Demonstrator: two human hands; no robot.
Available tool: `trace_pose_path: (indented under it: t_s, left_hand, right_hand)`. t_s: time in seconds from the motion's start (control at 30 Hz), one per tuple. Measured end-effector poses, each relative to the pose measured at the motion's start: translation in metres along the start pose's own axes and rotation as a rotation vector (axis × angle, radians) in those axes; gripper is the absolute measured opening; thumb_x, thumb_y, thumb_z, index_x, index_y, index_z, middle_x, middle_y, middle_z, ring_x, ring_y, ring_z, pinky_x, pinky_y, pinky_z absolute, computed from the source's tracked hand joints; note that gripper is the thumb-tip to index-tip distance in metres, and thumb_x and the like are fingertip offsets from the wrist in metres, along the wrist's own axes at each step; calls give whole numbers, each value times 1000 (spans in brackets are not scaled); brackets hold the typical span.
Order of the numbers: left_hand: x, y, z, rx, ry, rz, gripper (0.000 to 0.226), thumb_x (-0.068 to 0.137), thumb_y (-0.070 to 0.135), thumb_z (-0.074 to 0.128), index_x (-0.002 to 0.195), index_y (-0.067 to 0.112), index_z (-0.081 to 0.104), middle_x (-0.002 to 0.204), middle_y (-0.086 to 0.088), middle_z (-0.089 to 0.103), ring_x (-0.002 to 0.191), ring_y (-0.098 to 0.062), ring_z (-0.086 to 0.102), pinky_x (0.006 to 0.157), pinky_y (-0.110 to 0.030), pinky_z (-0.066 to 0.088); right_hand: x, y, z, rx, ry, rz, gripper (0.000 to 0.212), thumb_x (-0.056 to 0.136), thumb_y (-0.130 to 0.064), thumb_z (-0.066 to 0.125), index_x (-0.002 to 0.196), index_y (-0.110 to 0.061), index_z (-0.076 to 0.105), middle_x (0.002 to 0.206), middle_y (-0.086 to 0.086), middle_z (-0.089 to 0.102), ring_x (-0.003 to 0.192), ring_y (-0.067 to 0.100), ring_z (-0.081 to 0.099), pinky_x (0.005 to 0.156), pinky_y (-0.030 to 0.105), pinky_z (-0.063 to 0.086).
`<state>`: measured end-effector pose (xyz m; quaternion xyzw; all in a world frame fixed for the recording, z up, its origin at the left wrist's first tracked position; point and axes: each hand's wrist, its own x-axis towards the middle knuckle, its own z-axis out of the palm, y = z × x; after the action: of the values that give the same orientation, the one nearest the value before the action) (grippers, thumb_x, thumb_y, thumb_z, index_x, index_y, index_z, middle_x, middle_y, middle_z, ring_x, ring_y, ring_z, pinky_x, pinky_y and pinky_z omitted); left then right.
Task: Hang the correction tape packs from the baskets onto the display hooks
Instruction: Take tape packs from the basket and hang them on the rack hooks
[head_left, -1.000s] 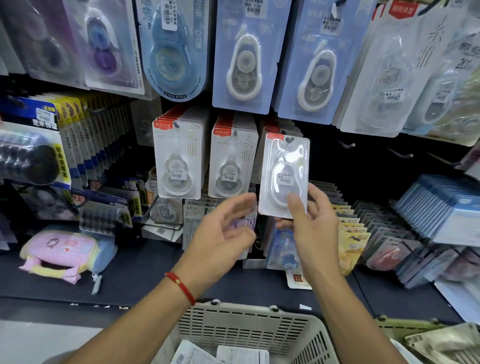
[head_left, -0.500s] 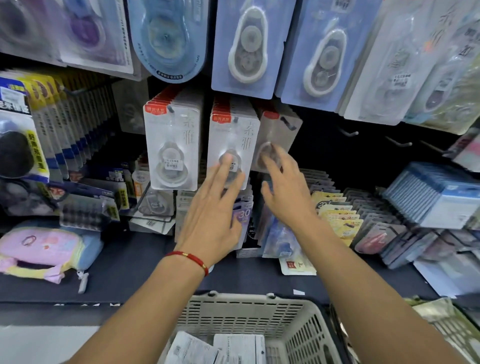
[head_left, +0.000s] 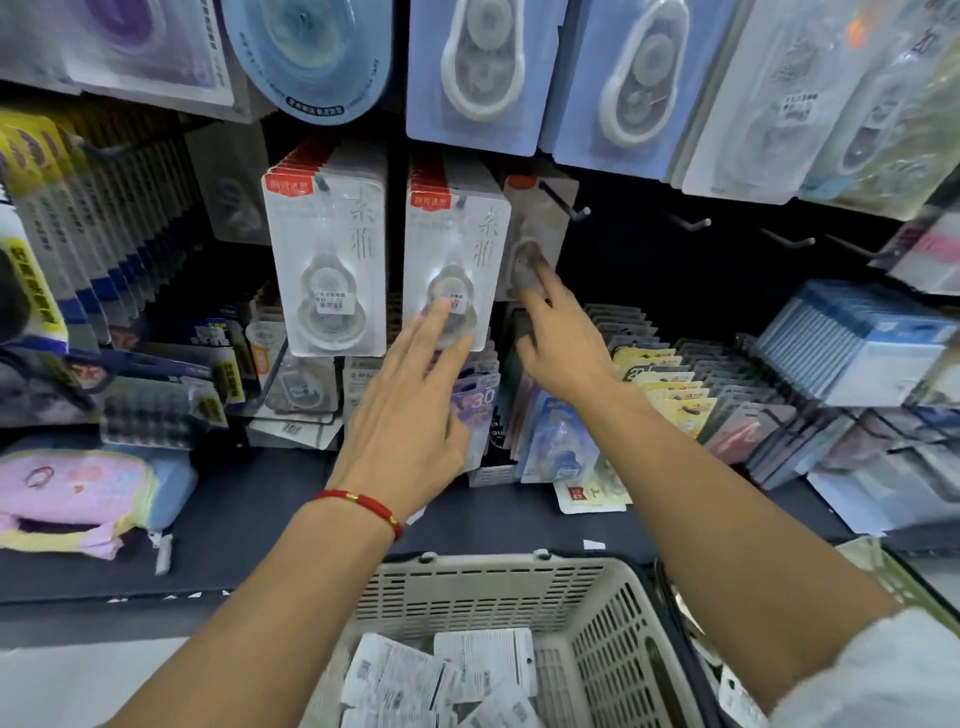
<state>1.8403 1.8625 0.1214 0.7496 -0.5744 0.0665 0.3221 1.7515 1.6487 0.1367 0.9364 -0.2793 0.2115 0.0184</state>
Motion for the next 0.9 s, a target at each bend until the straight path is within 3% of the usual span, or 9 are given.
trace_pose_path:
  t_s: [0.13, 0.23, 0.33, 0.4, 0.5, 0.6, 0.73, 0.8, 0.9]
  left_hand:
    - [-26, -7, 5, -9, -157, 21, 54, 90, 9, 64, 143, 18, 60, 150, -4, 55, 140, -28, 47, 114, -38, 39]
    - [-64, -25, 18, 86, -528, -7, 47, 94, 17, 61, 140, 25, 60, 140, 2, 61, 133, -25, 54, 107, -41, 47]
    - [-115, -44, 39, 178, -827, -71, 49, 96, 19, 60, 144, 28, 57, 145, 2, 58, 137, -21, 52, 111, -40, 45]
    - [-148, -55, 54, 236, -926, -125, 50, 97, 18, 61, 146, 26, 57, 151, 1, 54, 142, -21, 47, 117, -37, 40]
    - [-195, -64, 77, 394, -975, -187, 52, 100, 27, 59, 152, 28, 50, 164, -2, 39, 156, -24, 26, 128, -42, 20]
    - [-233, -57, 95, 379, -893, -321, 56, 101, 29, 59, 155, 28, 47, 174, -2, 20, 163, -26, 2, 131, -48, -6]
    - [-259, -44, 114, 239, -834, -437, 51, 99, 27, 61, 149, 29, 54, 173, -3, 24, 163, -24, 3, 131, -43, -3]
    - [-263, -40, 121, 134, -794, -500, 48, 98, 22, 63, 145, 27, 58, 170, -3, 31, 163, -23, 7, 132, -39, 5]
    - [-261, -36, 128, 32, -741, -586, 44, 95, 16, 64, 138, 23, 63, 158, -1, 48, 158, -20, 21, 127, -29, 15]
  right_hand:
    - [-63, 7, 4, 198, 70, 4, 33, 98, -7, 56, 129, -9, 66, 138, 10, 61, 116, 32, 63, 93, 49, 54]
    - [-119, 22, 16, 304, 14, 84, 18, 96, -10, 62, 109, -14, 73, 96, 0, 71, 82, 22, 65, 80, 43, 56]
    - [-166, 31, 46, 375, -244, 200, 14, 92, -11, 65, 98, -18, 75, 78, -1, 71, 75, 26, 69, 77, 39, 56]
    - [-193, 26, 77, 337, -555, 189, 13, 94, -17, 63, 99, -20, 74, 85, 2, 74, 89, 30, 72, 78, 36, 52]
    - [-239, 10, 135, 171, -955, 40, 28, 99, -27, 62, 124, -20, 70, 121, 5, 73, 115, 27, 66, 88, 31, 50]
    - [-291, -8, 188, 44, -1175, -110, 59, 100, -29, 67, 154, -20, 46, 157, 10, 48, 141, 29, 50, 110, 39, 46]
    - [-342, -20, 226, -102, -1198, -294, 93, 91, -17, 81, 164, -15, 23, 175, 9, 11, 159, 29, 21, 120, 50, 37]
    - [-349, -16, 236, -145, -1131, -359, 96, 88, -9, 82, 163, -15, 22, 175, 9, 11, 158, 29, 21, 117, 51, 41]
    - [-349, 0, 242, -27, -1119, -340, 81, 94, -6, 72, 161, -23, 30, 174, 5, 18, 156, 27, 26, 118, 48, 40]
